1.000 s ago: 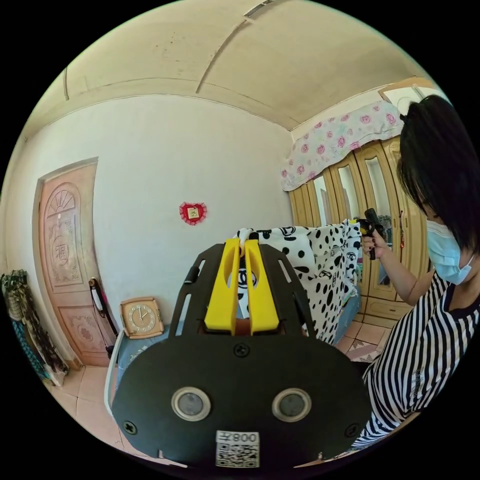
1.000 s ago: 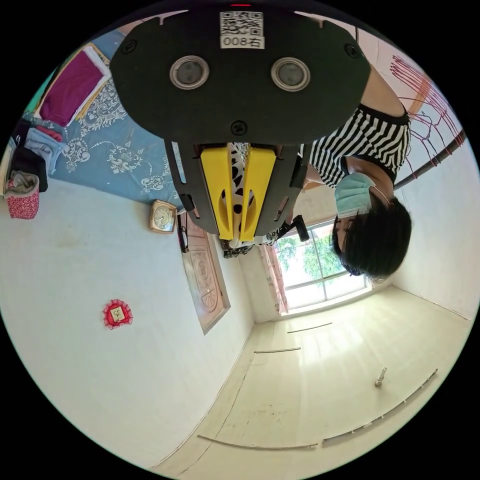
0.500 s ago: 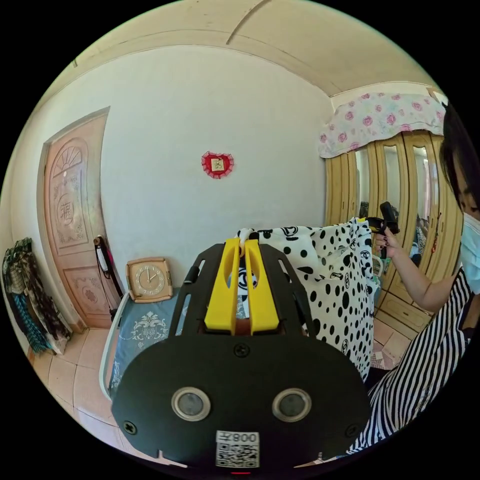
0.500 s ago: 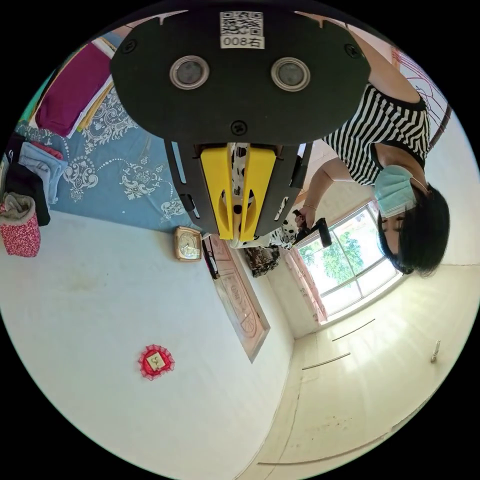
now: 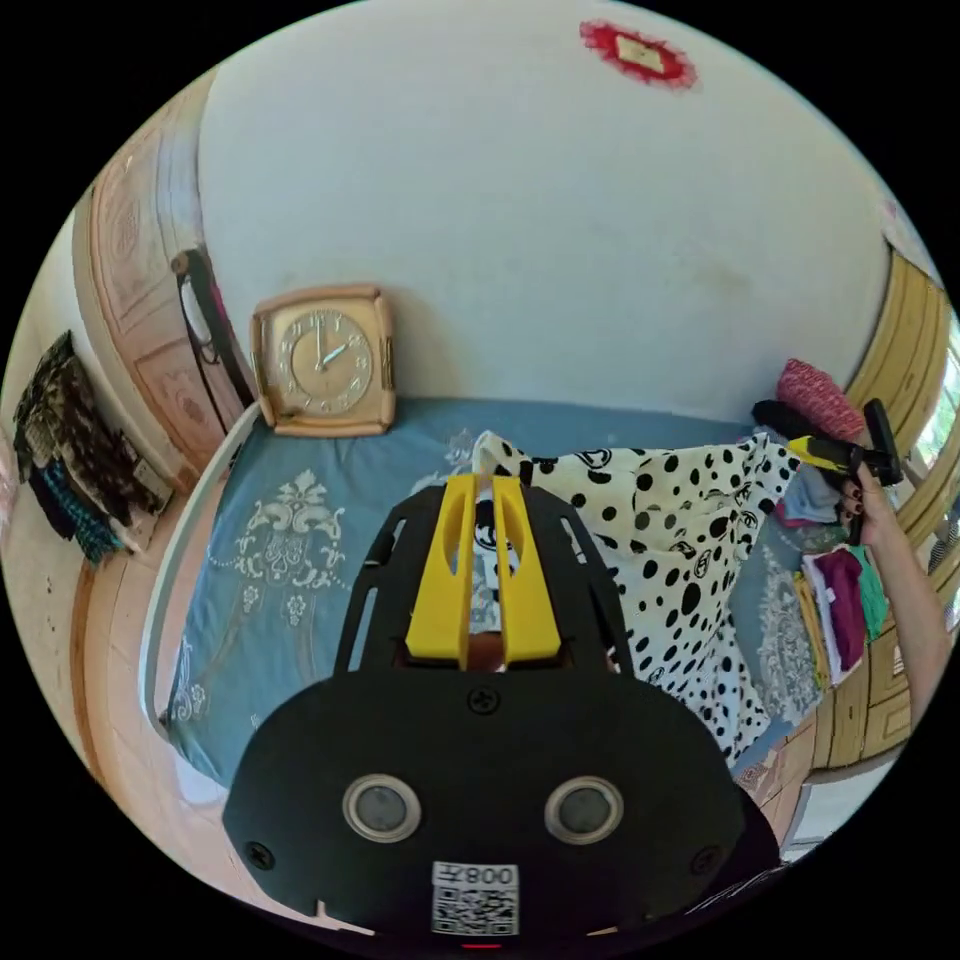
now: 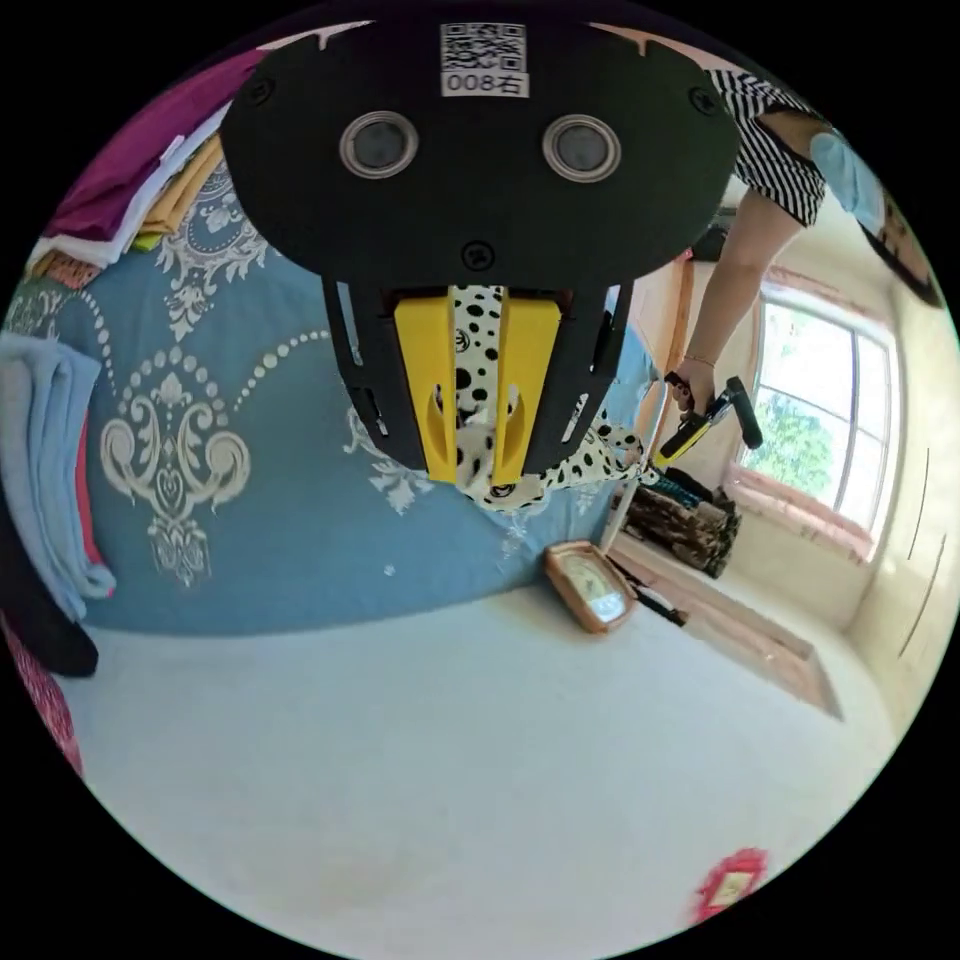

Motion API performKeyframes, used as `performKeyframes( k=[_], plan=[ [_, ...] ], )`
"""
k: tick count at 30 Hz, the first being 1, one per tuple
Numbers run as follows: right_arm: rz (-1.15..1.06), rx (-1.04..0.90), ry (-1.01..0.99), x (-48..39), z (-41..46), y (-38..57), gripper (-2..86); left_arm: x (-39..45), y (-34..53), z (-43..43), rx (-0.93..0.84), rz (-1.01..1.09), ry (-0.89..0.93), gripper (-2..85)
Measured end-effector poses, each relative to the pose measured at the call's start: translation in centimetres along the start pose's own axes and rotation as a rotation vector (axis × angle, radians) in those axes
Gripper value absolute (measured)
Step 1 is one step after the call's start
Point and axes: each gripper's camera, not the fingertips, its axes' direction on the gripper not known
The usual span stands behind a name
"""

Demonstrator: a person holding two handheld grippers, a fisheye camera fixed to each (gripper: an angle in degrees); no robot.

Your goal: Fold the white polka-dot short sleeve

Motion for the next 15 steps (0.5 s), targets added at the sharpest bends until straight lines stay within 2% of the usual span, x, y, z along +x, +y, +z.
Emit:
performKeyframes(
  k=[3,5,7,10,15],
  plan=[
    [0.096,-0.027,-0.046,6.6,4.2,1.2,8.1,-1.7,0.7,6.3,-0.145,0.011,-0.006,6.7],
    [0.109,-0.048,-0.088,9.5,5.4,3.4,8.1,-3.2,2.1,8.0,-0.185,0.009,0.063,8.1],
    [0.076,-0.088,-0.103,11.3,5.9,7.5,8.1,-5.8,5.0,8.2,-0.211,-0.029,0.222,9.1],
    [0.052,-0.163,-0.053,11.2,6.1,13.8,8.6,-8.7,10.2,6.7,-0.248,-0.096,0.378,9.6],
    [-0.014,-0.216,0.036,8.3,6.4,20.4,8.9,-11.8,17.7,4.2,-0.374,-0.235,0.461,10.6]
  ],
)
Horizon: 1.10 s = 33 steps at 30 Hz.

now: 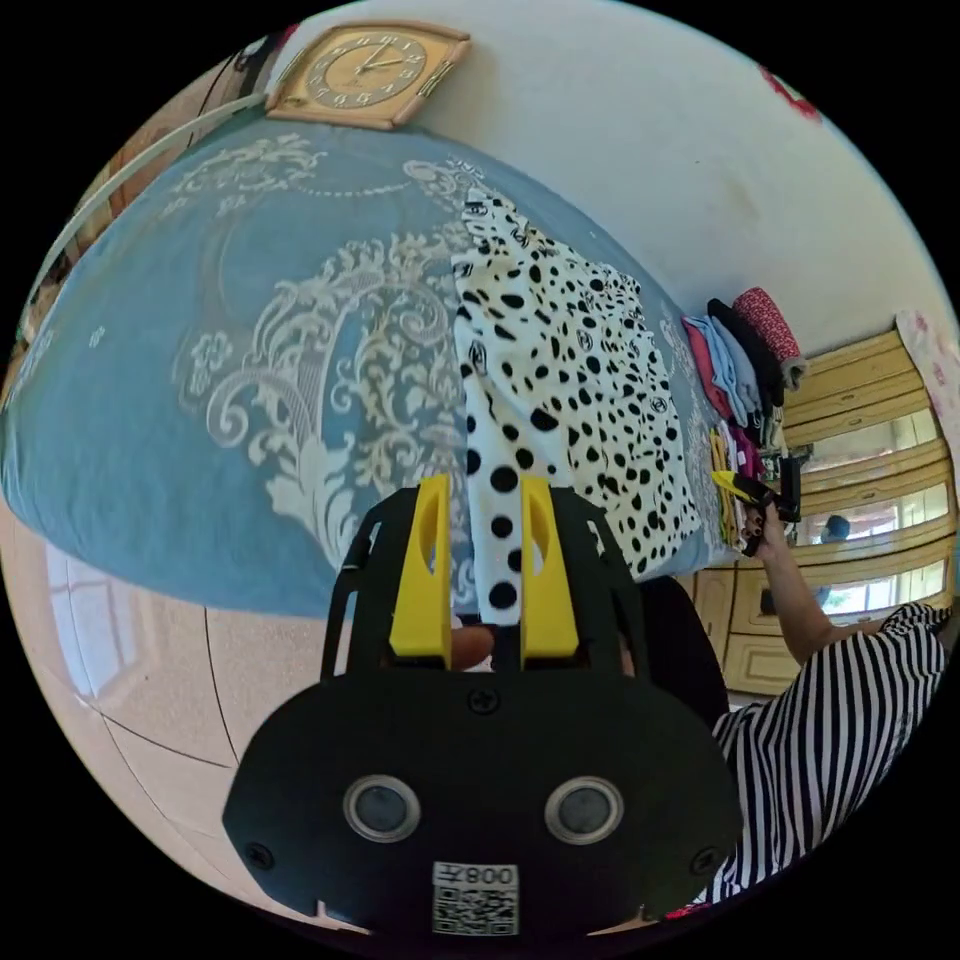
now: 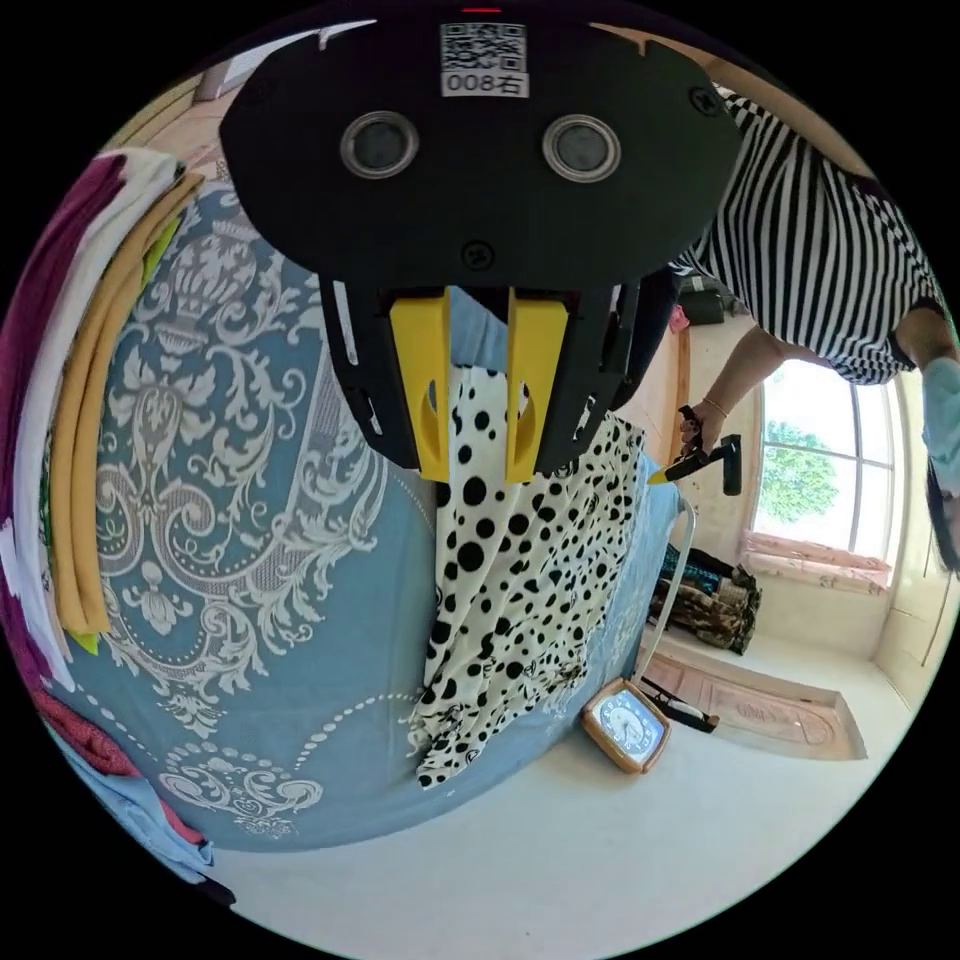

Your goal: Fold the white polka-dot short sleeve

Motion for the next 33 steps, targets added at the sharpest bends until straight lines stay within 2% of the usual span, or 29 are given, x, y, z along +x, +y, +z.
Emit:
performKeyframes(
  k=[4,9,17,20,24,29,33],
  plan=[
    [-0.032,-0.063,0.124,-1.0,2.2,0.3,9.3,-1.9,2.3,-0.2,-0.04,-0.12,0.047,11.2],
    [-0.006,-0.161,0.198,-0.2,5.3,-0.3,9.5,-2.8,0.9,-0.1,-0.049,-0.15,0.075,10.7],
    [-0.006,-0.136,0.327,-0.3,6.6,-0.2,4.7,-4.1,-0.5,-2.3,-0.048,-0.192,0.072,8.5],
    [-0.018,-0.164,0.365,-0.2,6.9,-0.4,2.5,-4.2,-0.6,-3.1,-0.057,-0.191,0.072,5.1],
    [0.006,-0.202,0.275,0.6,6.4,-0.2,1.0,-4.1,-0.4,-4.6,-0.041,-0.183,0.127,2.0],
    [0.029,-0.095,0.061,1.2,2.3,-0.3,0.6,-4.0,-0.3,-9.2,0.115,-0.169,0.261,1.2],
    [-0.055,0.028,-0.041,-0.2,-3.2,-4.7,0.5,-2.5,-4.5,-13.9,0.21,-0.059,0.297,1.0]
  ],
)
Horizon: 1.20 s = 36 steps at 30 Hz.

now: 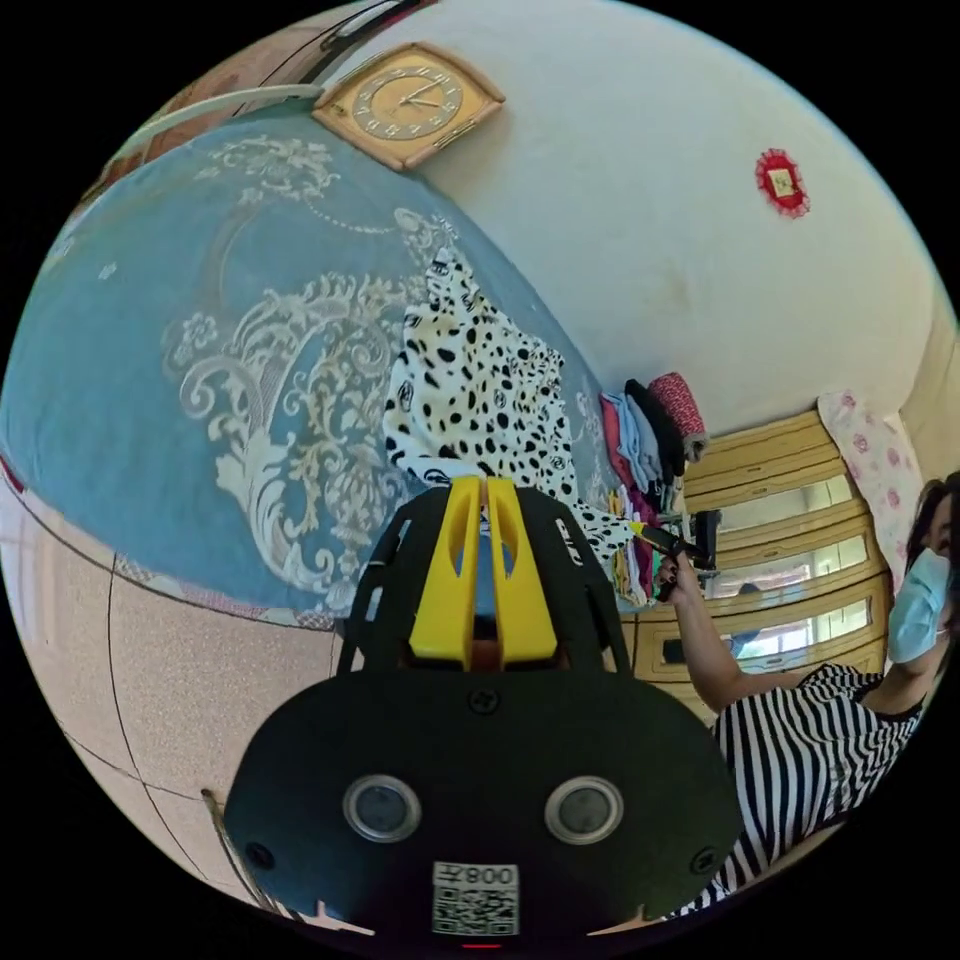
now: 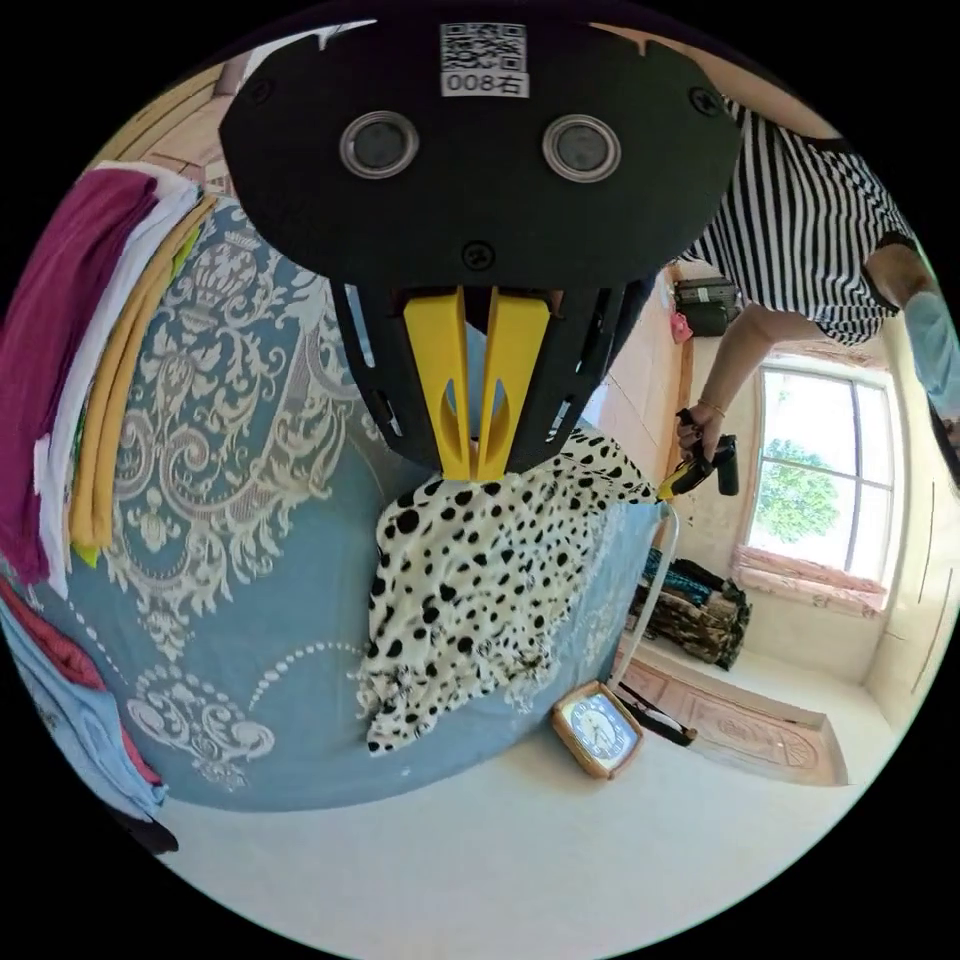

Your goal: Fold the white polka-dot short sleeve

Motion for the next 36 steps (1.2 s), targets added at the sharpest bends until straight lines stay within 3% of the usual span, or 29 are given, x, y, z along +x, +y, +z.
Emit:
performKeyframes(
  k=[8,13,17,23,28,33,36],
  plan=[
    [-0.218,0.348,0.025,-8.5,-17.5,-8.7,0.5,14.9,-12.9,-11.2,0.292,0.357,0.035,0.9],
    [-0.355,0.491,0.021,-12.1,-24.2,-3.7,0.5,23.1,-10.8,-17.9,0.389,0.599,0.026,0.9],
    [-0.37,0.46,0.023,-11.0,-23.4,2.2,0.5,23.4,-6.2,-19.5,0.359,0.654,0.03,0.9],
    [-0.134,0.296,-0.097,-2.2,-16.4,11.8,0.4,16.5,2.9,-16.3,0.132,0.494,-0.016,0.8],
    [0.181,0.047,-0.224,6.7,-7.4,17.8,0.3,6.8,9.4,-10.7,-0.049,0.12,0.027,0.8],
    [0.361,-0.036,-0.286,12.8,-3.1,16.2,0.4,2.7,8.2,-5.4,-0.159,-0.048,0.033,0.8],
    [0.321,0.012,-0.279,13.3,-4.5,10.3,0.4,3.3,2.5,-4.5,-0.081,-0.065,0.054,0.8]
  ],
)
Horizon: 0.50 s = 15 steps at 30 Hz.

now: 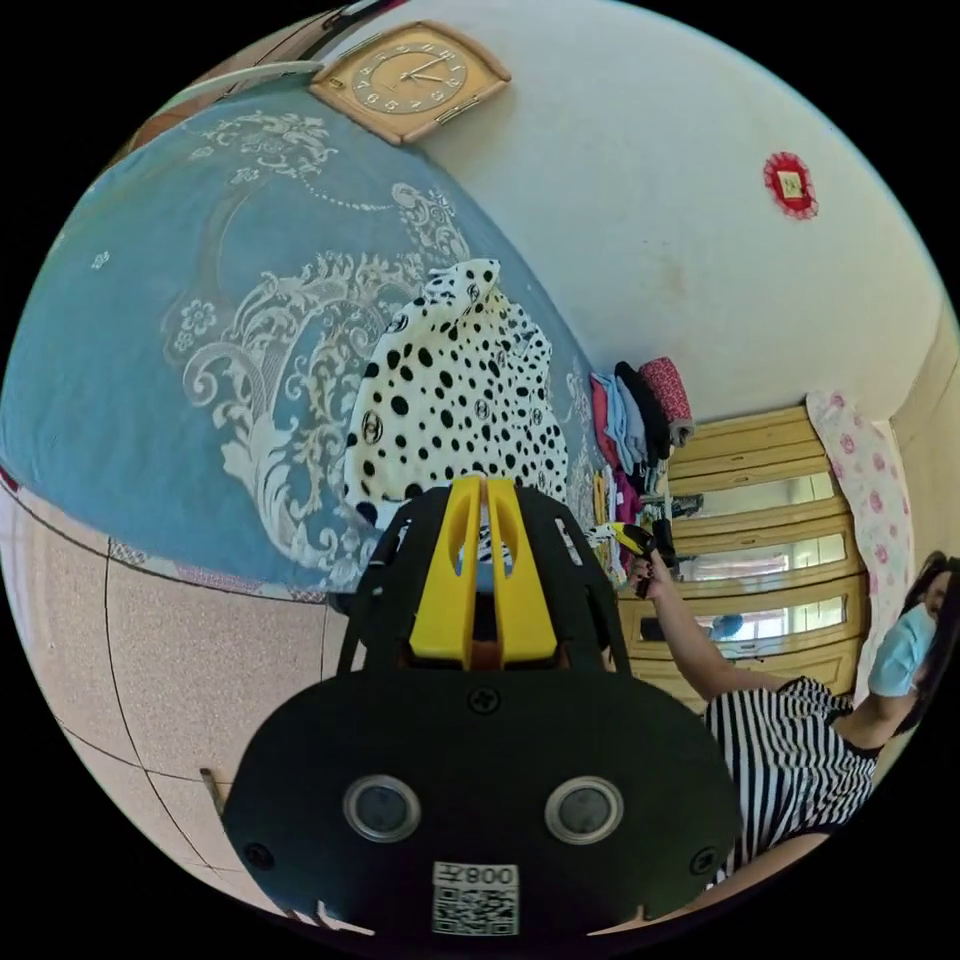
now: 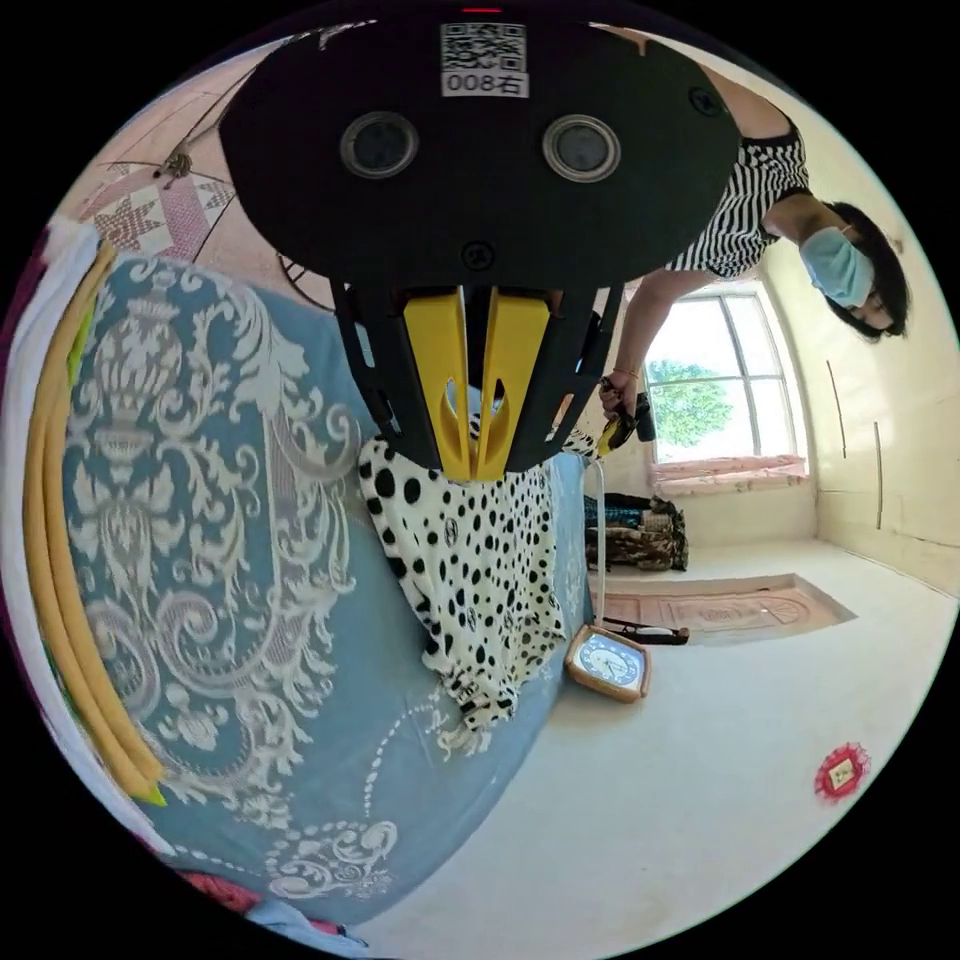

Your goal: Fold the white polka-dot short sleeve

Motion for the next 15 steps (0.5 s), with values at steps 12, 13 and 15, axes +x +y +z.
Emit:
performKeyframes(
  k=[12,13,15],
  plan=[
    [-0.69,0.39,0.179,-28.6,-17.6,-8.3,0.4,25.0,-17.8,-14.1,0.453,0.617,-0.08,0.8],
    [-0.724,0.412,0.169,-28.9,-18.3,-6.9,0.4,25.8,-17.3,-15.0,0.464,0.652,-0.084,0.8],
    [-0.76,0.418,0.136,-28.1,-18.7,-4.8,0.4,25.9,-16.2,-15.7,0.467,0.696,-0.058,0.9]
  ],
)
